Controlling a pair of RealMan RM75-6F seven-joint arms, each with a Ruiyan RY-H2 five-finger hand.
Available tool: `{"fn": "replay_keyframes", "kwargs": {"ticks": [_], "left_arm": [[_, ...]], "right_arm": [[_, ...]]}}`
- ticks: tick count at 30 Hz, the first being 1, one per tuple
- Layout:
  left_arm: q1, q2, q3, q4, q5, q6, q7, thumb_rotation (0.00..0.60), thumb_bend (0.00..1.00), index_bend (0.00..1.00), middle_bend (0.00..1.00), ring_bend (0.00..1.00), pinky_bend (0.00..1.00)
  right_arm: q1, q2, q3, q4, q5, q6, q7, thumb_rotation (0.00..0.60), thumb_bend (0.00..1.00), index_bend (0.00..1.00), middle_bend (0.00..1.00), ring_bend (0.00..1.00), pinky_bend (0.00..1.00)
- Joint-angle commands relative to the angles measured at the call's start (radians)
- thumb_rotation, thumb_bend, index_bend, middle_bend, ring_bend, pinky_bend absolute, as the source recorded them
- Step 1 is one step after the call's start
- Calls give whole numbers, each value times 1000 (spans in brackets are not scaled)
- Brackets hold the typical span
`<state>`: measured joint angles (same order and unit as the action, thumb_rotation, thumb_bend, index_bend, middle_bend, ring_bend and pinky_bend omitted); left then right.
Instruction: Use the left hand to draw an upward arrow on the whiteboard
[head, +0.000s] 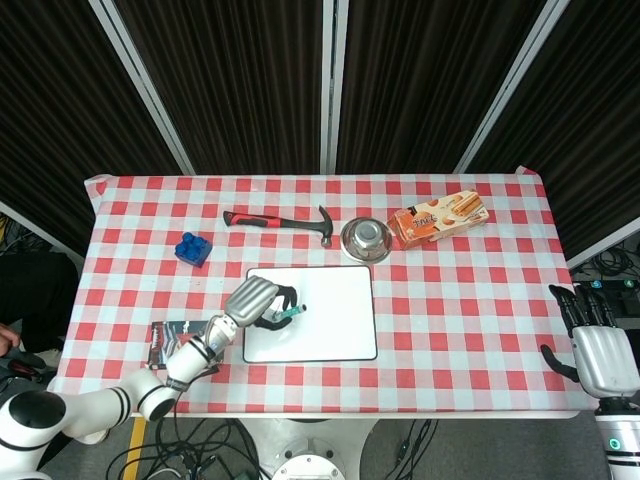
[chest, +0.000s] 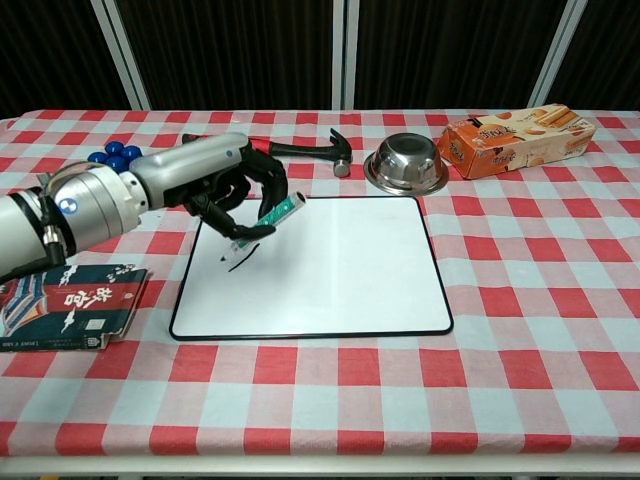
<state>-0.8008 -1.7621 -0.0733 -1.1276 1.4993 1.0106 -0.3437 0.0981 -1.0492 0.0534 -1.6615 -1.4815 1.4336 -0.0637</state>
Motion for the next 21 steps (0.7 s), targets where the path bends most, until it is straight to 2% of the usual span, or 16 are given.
{"fn": "replay_keyframes", "kwargs": {"ticks": [1,11,21], "left_arm": [[-14,-8,-22,-3,-2,-8,26,600,385,550,578,784,984],[-85,-147,-67,180,-31,-78,33,600,385,549,577,784,982],[-99,-191,-76,278,-51,-110,-6,600,385,550,577,784,981]], "right_arm": [[-2,0,-1,1,1,1,1,600,202,0,113,0,82],[2,11,6,-2,22,-14,-5,600,202,0,113,0,82],[5,12,7,-1,33,-26,-6,600,202,0,113,0,82]]}}
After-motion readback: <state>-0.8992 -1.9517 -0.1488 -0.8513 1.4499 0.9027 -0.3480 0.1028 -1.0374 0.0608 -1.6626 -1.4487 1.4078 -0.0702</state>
